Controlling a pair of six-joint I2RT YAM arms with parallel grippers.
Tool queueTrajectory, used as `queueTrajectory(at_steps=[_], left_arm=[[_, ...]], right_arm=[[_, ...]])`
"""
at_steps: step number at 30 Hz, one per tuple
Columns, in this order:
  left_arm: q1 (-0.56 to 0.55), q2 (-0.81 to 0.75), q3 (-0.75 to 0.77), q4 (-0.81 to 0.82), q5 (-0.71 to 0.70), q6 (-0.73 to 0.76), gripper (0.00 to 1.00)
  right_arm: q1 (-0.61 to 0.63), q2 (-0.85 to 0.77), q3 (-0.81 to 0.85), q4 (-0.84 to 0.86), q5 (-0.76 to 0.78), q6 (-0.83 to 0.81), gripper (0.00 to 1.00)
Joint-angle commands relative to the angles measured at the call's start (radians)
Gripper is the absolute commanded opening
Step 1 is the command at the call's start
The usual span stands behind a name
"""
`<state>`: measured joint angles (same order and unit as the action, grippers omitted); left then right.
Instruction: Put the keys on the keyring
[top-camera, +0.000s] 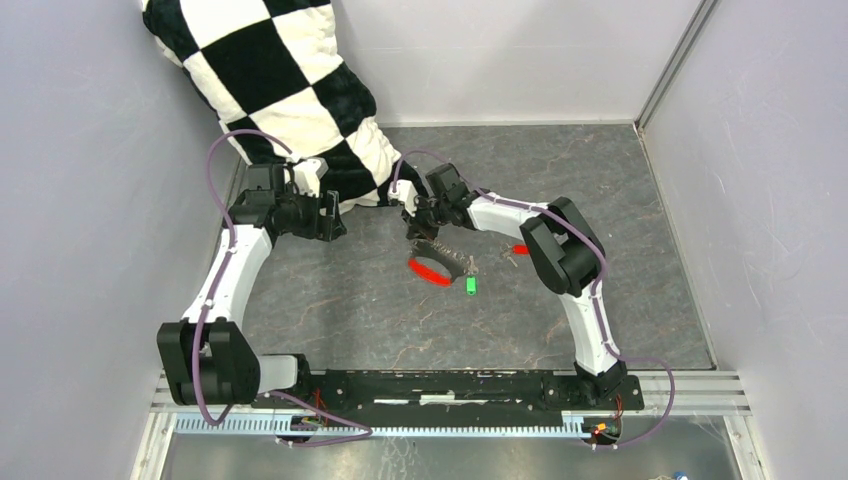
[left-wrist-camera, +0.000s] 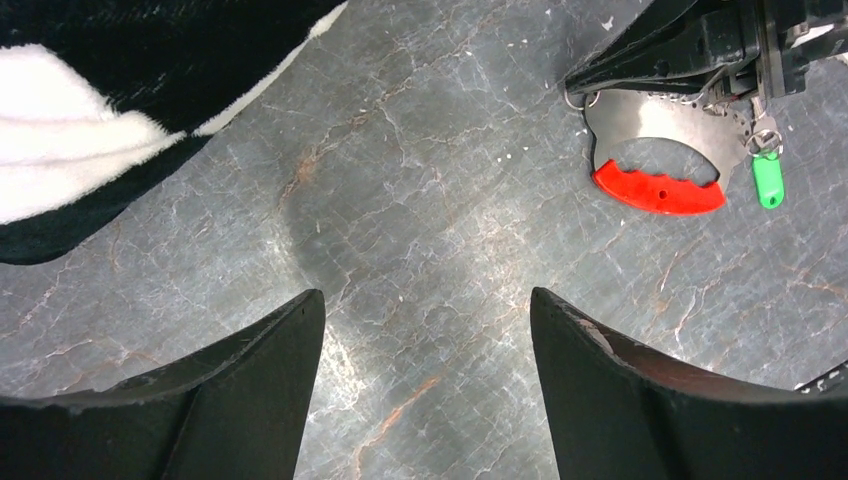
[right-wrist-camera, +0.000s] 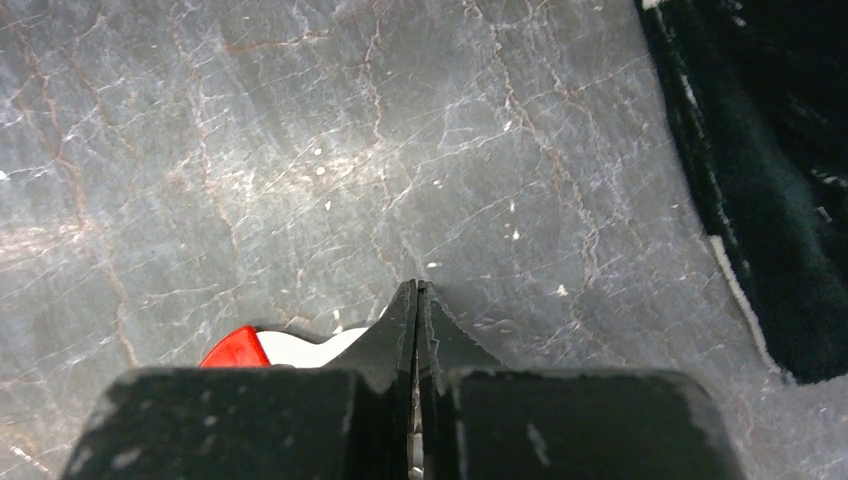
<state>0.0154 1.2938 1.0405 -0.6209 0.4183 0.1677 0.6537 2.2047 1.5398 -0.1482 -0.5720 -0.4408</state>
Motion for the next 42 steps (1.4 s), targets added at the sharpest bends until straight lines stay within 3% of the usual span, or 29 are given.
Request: queueTrajectory(at_steps=[1, 13, 14, 15, 16, 17, 19, 42], left_arm=[[-0.003, -0.046, 0.035, -0.038, 0.019, 0.063, 0.81], [-0.044, -0.057, 0.103, -0.15, 0.104, 0.134, 0.8], [-0.047, -0.059, 0.102, -0.151, 0.106, 0.135, 0.8], [-0.047, -0.062, 0.102, -0.151, 0.107, 0.134, 0.8], [-0.048, -0.064, 0.104, -0.152, 0.11, 0.131, 0.8], [-0.047, -0.067, 0.105, -0.153, 0.113, 0.126, 0.8], [-0.048, -0.074, 0.106, -0.153, 0.13, 0.112, 0.81], [-0.047, -0.091, 0.074, -0.153, 0.098, 0.103, 0.83]], right_arm=[[0.004, -0.11, -0.055, 0.072, -0.045, 0.043, 0.0], [0.017, -0.381, -0.307, 0.333, -0.053, 0.179, 0.0], [0.018, -0.381, -0.306, 0.331, -0.034, 0.181, 0.08], [0.018, -0.373, -0.295, 0.315, -0.011, 0.182, 0.27], [0.018, -0.354, -0.274, 0.287, 0.007, 0.179, 0.39], [0.018, -0.331, -0.246, 0.251, 0.026, 0.177, 0.45], [0.018, -0.272, -0.186, 0.179, 0.056, 0.178, 0.5], [0.043, -0.069, -0.071, 0.099, 0.164, 0.148, 0.46]])
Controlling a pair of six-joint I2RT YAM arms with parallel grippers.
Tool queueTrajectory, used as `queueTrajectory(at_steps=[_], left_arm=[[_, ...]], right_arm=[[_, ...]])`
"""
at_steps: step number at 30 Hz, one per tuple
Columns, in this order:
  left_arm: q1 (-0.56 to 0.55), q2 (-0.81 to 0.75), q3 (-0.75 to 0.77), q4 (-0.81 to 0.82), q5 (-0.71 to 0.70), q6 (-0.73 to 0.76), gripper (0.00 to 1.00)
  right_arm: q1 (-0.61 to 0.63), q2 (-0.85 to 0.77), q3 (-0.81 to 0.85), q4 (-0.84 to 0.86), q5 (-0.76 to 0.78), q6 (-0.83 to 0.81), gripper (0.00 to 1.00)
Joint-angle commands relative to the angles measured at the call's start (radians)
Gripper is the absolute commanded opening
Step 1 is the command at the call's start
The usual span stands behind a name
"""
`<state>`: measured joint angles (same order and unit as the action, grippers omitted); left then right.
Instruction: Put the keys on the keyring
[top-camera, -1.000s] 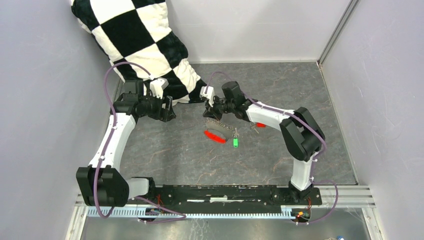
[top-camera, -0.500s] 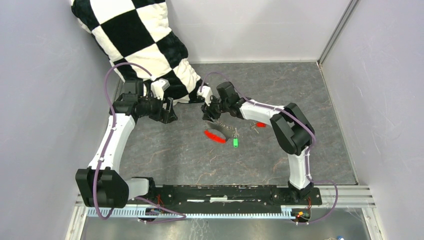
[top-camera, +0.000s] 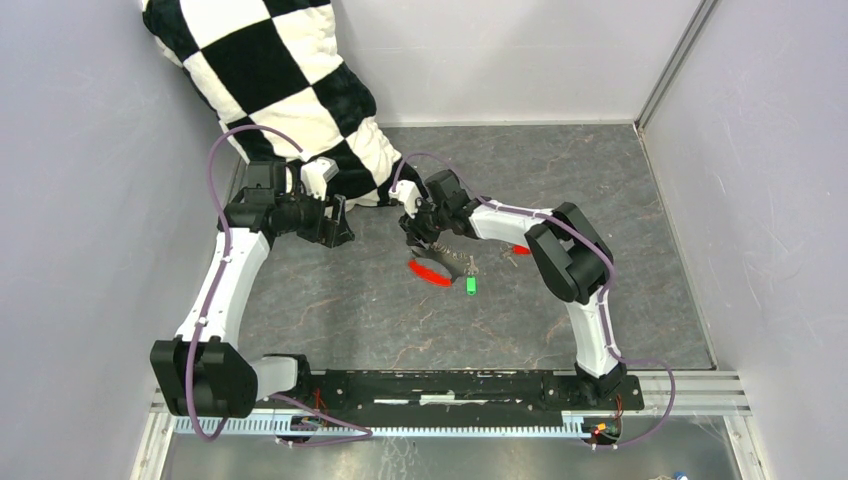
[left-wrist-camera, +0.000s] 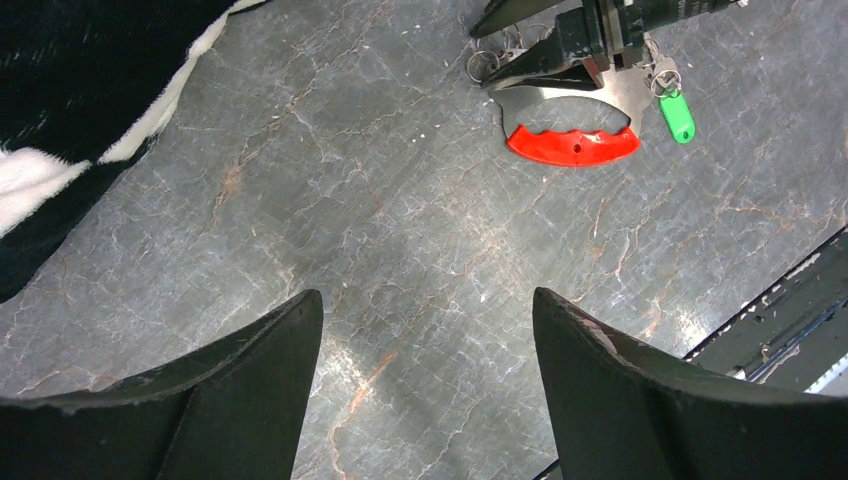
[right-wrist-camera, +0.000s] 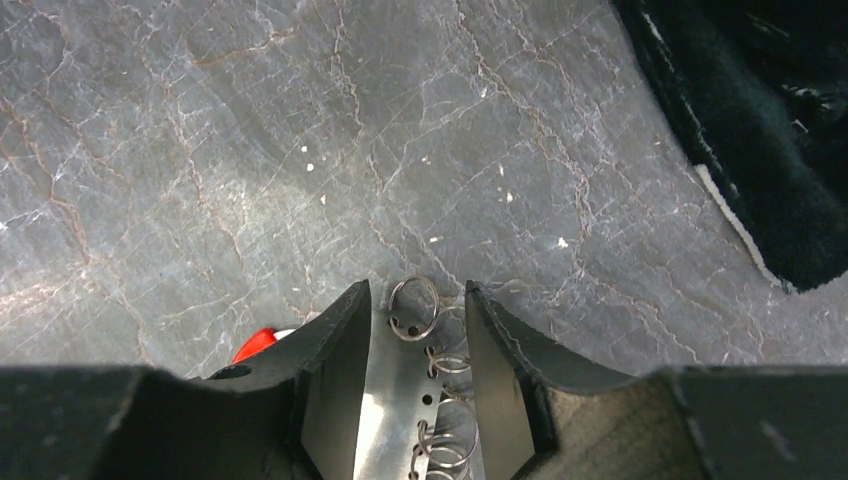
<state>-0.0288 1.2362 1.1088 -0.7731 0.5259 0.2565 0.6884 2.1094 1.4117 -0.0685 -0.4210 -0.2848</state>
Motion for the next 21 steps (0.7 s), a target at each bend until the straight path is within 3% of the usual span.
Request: queueTrajectory(at_steps=[1, 10, 13, 17, 21], left_arm=[[-0.003, -0.035, 0.005, 0.0, -0.013, 0.016, 0.83], [-0.003, -0.033, -0.003, -0.001, -0.018, 0.023, 0.83], [-0.003, -0.035, -0.004, 0.0, -0.019, 0.021, 0.83], [-0.003, -0.044, -0.007, -0.001, -0.023, 0.024, 0.83], [-0.003, -0.059, -0.01, -0.001, -0.026, 0.029, 0.83]], right_arm=[[0.011, 0.033, 0.061, 0.019, 0.016, -0.008, 0.45], [0.012, 0.034, 0.032, 0.03, 0.038, -0.014, 0.4], [0.011, 0.027, 0.024, 0.035, 0.02, -0.013, 0.27], [0.013, 0.007, 0.019, 0.035, -0.022, -0.001, 0.02], [0.016, -0.057, -0.021, 0.06, -0.073, 0.025, 0.0]])
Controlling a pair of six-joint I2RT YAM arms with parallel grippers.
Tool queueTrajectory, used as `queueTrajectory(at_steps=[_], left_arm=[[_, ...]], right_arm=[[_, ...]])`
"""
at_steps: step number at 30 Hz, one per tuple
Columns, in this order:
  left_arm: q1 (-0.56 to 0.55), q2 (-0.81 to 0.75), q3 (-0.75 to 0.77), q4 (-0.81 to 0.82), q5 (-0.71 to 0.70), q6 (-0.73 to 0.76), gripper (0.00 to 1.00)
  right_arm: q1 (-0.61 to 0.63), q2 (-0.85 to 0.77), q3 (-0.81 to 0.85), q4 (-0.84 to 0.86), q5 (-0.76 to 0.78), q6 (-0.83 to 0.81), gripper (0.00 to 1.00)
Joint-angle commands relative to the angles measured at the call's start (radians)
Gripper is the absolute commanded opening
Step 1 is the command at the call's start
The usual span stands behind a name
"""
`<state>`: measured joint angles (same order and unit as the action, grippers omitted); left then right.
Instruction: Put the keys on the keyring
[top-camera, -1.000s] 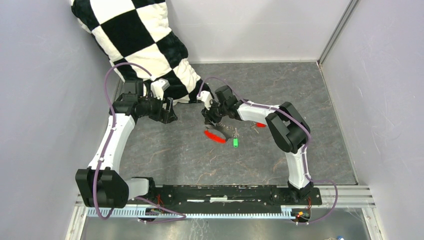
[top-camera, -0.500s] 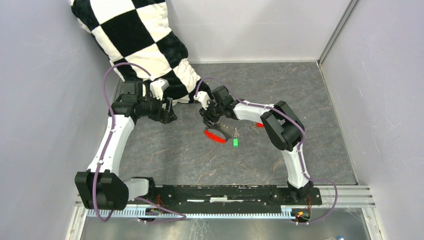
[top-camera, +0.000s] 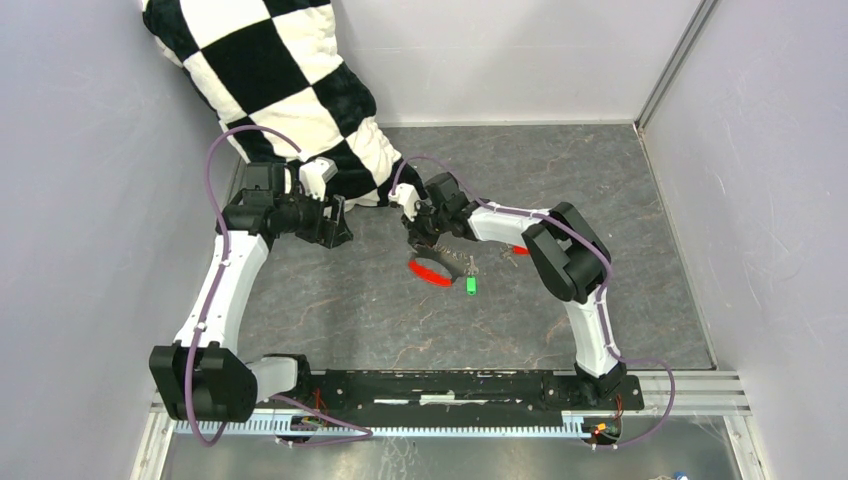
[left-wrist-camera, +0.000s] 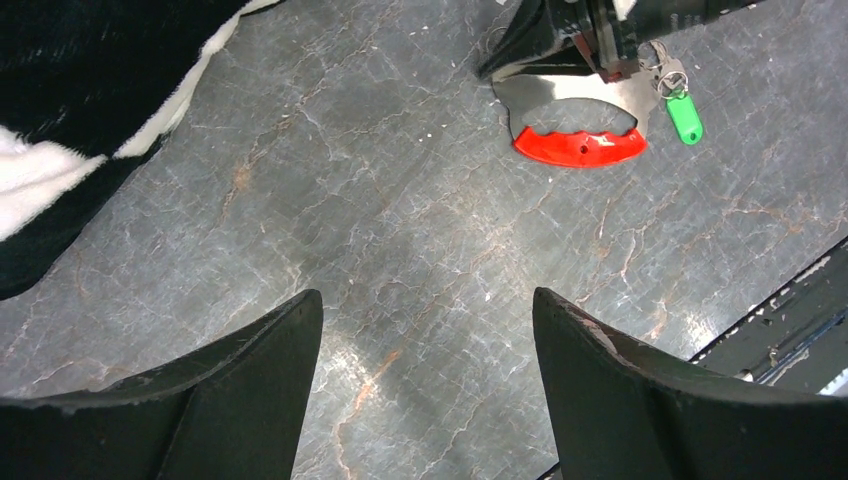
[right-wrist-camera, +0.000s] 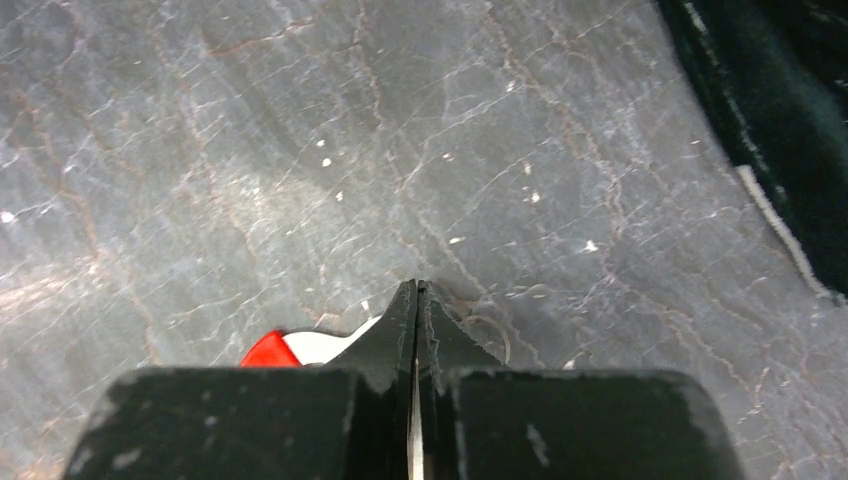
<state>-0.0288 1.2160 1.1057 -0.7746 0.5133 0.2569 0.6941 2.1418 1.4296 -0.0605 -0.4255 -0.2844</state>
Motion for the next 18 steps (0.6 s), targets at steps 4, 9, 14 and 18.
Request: queueTrajectory(at_steps=[4, 9, 14, 18], left_arm=[[-0.003, -0.043, -0.004, 0.001, -0.001, 0.03, 0.83], [-0.006, -0.046, -0.001, 0.001, 0.05, 0.051, 0.83], [-0.013, -0.02, 0.034, -0.028, 0.047, 0.076, 0.82], [-0.011, -0.019, 0.025, -0.028, 0.053, 0.076, 0.82]], right_arm=[[0.011, -0.193, -0.138, 0.154, -0.126, 0.088, 0.0], [0.02, -0.322, -0.275, 0.28, -0.157, 0.16, 0.0], [0.021, -0.343, -0.289, 0.263, -0.099, 0.161, 0.07], [0.024, -0.253, -0.183, 0.11, 0.049, 0.165, 0.51]])
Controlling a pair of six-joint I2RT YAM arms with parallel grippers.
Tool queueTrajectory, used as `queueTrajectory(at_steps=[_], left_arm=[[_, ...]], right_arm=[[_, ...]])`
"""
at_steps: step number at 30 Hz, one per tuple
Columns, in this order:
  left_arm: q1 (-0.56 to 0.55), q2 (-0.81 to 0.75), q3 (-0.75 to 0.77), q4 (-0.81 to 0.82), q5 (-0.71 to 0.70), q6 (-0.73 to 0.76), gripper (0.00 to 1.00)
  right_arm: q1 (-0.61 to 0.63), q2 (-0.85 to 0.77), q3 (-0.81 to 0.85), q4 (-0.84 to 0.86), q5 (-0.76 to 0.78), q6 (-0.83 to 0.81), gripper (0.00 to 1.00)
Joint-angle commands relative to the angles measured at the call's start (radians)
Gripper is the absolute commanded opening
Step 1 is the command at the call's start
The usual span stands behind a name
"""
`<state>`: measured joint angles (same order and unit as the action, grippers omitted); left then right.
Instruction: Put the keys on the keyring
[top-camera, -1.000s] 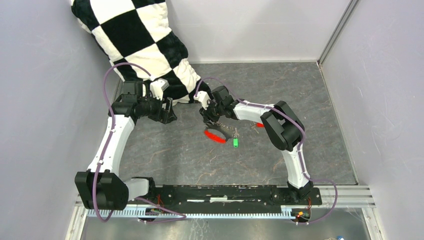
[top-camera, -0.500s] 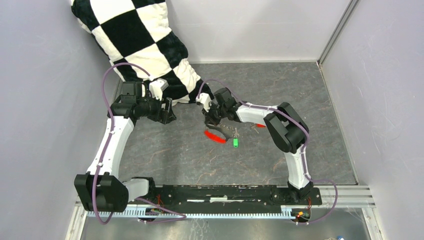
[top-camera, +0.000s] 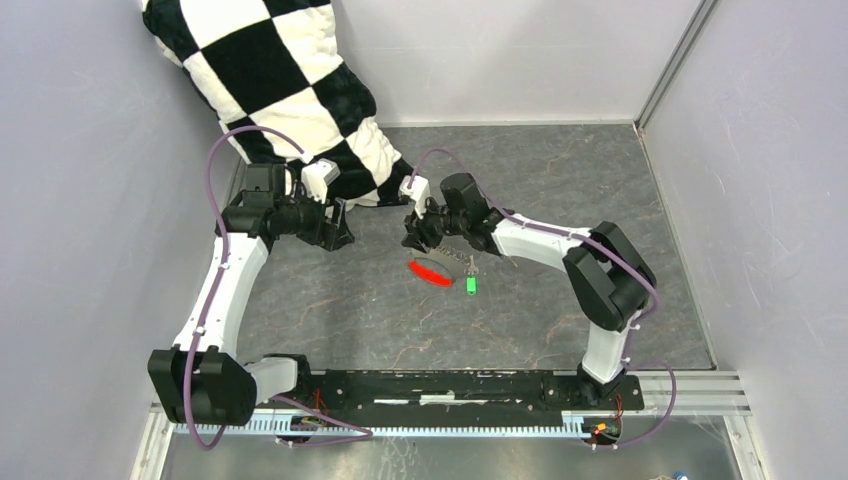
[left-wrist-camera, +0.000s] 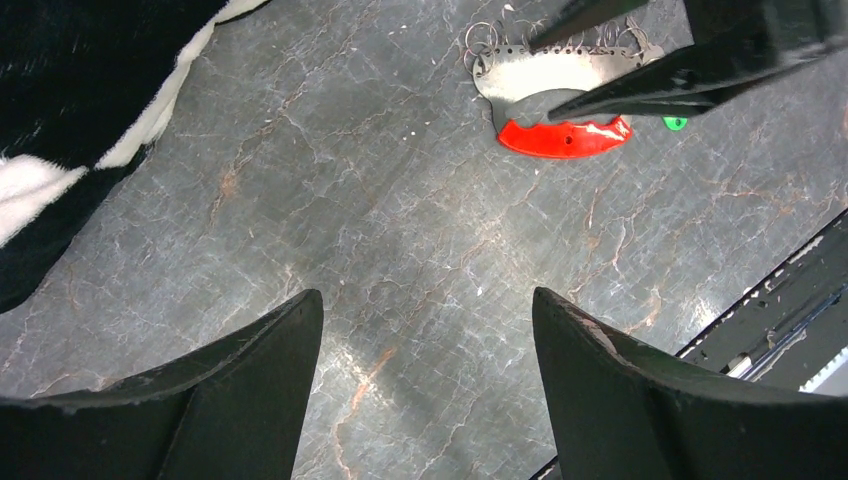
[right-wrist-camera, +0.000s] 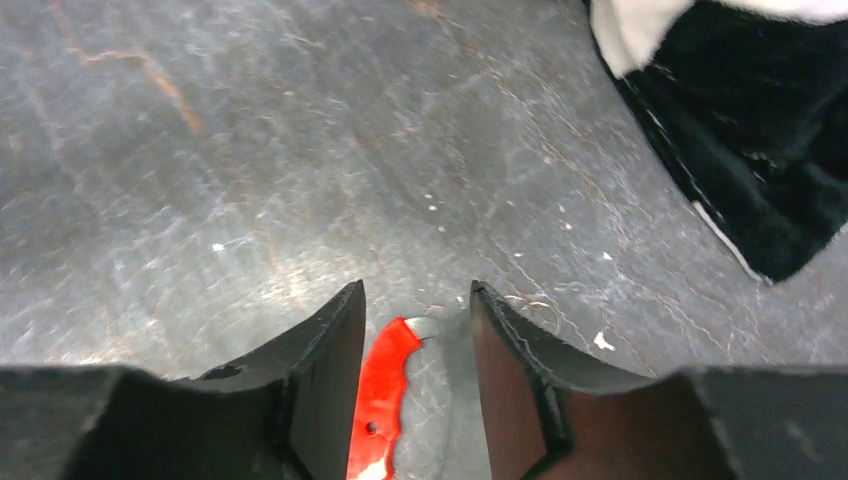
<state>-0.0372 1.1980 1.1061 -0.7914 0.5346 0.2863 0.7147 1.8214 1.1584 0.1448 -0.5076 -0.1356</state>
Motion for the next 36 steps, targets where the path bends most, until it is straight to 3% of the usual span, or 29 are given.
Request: queueTrajectory(at_steps=[1, 9, 18, 23, 25, 36], left_arm=[[-0.004, -0.002, 0.02, -0.01, 0.031, 0.048, 0.82], [-0.003, -0.008, 0.022, -0.01, 0.013, 0.052, 0.83], [-0.004, -0.021, 0.024, -0.01, -0.002, 0.053, 0.83], [-0.003, -0.024, 0.027, -0.01, -0.011, 0.06, 0.83], [-0.004, -0.025, 0.023, -0.011, -0.014, 0.062, 0.83], [-0.003, -0.04, 0.009, -0.01, -0.032, 0.063, 0.83]], right_arm=[[0.006, 0.083, 0.098, -0.112, 0.169, 0.028, 0.52], [0.031, 0.148, 0.117, -0.122, 0.322, 0.147, 0.55], [0.031, 0.294, 0.289, -0.195, 0.306, 0.219, 0.55], [0.03, 0.31, 0.301, -0.179, 0.291, 0.24, 0.54], [0.031, 0.296, 0.278, -0.154, 0.279, 0.243, 0.51], [0.049, 0.249, 0.21, -0.06, 0.285, 0.247, 0.16]])
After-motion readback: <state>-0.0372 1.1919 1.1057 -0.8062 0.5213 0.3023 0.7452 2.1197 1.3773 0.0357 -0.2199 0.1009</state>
